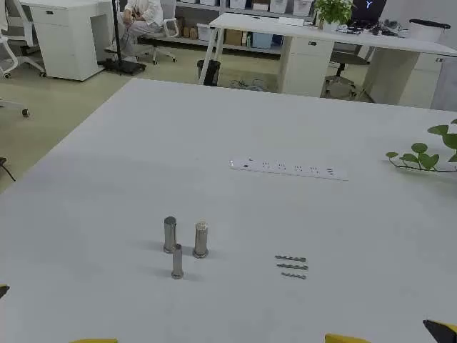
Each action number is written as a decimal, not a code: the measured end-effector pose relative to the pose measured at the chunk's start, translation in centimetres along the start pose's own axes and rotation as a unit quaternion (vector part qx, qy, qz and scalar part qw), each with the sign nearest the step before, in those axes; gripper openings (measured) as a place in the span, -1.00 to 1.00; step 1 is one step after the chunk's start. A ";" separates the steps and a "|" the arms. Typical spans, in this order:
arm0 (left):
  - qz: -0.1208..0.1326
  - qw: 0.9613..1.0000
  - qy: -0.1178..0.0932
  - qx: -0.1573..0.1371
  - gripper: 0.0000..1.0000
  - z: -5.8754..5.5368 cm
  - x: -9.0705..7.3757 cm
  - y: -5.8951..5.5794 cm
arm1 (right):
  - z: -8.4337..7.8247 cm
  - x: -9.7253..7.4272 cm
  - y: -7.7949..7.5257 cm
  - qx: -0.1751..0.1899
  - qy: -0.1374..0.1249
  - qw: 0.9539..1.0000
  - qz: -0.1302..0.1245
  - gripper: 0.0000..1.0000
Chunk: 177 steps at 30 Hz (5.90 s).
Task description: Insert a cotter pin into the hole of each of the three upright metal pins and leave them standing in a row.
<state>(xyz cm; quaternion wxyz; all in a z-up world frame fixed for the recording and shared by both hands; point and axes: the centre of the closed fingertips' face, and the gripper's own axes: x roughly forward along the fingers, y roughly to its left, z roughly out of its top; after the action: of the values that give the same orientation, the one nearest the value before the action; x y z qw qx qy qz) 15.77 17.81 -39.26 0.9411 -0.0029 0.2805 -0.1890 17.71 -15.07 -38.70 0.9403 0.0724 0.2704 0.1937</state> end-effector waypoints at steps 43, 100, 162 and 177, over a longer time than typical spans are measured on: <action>-0.023 1.000 0.016 0.013 0.79 0.3 -0.2 0.2 | 0.0 -0.2 -0.1 -0.015 0.018 1.000 0.004 0.75; -0.101 0.994 -0.013 0.023 0.36 2.7 2.6 -3.0 | -0.5 -0.7 -0.4 -0.002 0.021 1.000 -0.005 0.64; -0.149 0.985 0.035 0.081 -0.34 4.8 14.9 -4.7 | -1.9 0.0 0.6 0.000 0.041 0.999 0.014 0.63; -0.132 0.987 0.045 0.077 -0.54 3.9 16.8 -4.0 | -2.1 -0.3 0.1 -0.006 0.049 0.999 0.006 0.62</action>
<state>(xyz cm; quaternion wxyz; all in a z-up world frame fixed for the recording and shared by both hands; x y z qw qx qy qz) 29.37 7.73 -44.43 0.8918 0.0406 0.3039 -0.3327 16.33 -15.05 -40.29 0.9253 0.0589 0.3142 0.2041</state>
